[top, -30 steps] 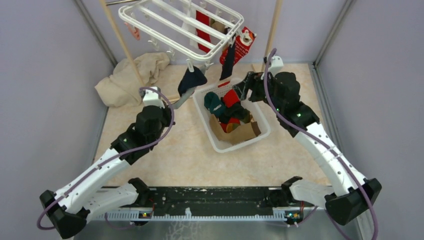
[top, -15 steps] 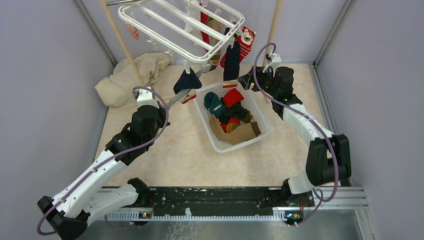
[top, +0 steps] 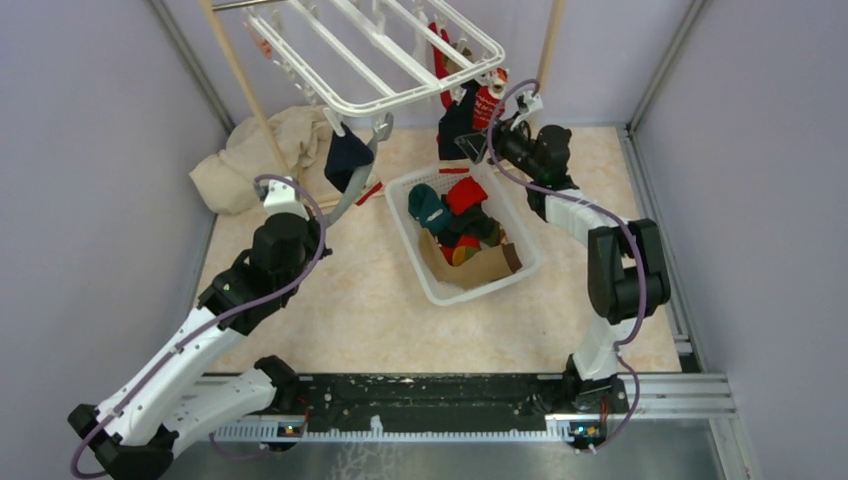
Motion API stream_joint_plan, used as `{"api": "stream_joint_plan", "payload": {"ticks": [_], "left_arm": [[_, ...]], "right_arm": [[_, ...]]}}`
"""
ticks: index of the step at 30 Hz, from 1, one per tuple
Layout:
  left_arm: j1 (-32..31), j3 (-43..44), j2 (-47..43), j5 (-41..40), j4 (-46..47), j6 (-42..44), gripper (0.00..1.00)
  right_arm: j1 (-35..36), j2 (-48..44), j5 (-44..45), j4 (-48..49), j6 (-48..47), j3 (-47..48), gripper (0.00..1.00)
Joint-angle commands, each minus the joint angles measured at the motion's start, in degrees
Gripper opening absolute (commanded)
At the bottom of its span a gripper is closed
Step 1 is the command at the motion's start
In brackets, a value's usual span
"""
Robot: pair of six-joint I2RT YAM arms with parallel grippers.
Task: Remove the socks clipped to the hanger
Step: Adjust the hanger on the clothesline.
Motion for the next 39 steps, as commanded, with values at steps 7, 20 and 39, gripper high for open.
{"api": "stream_joint_plan", "payload": {"ticks": [7, 20, 39], "left_arm": [[0.43, 1.27, 0.29, 0.95, -1.01, -0.69, 0.01], [0.44, -1.47, -0.92, 5.01, 2.79, 0.58, 0.67], [0.44, -7.71, -0.74, 20.8, 17.54, 2.87, 0.99]], "right_arm": [[7.46, -1.68, -6.66, 4.44, -2.59, 4.95, 0.54], [24.52, -14.82, 8.56, -15.94, -13.64, 0.32, 0.0], [38.24, -14.44, 15.69, -30.01, -12.83, 11.32, 0.0]]}}
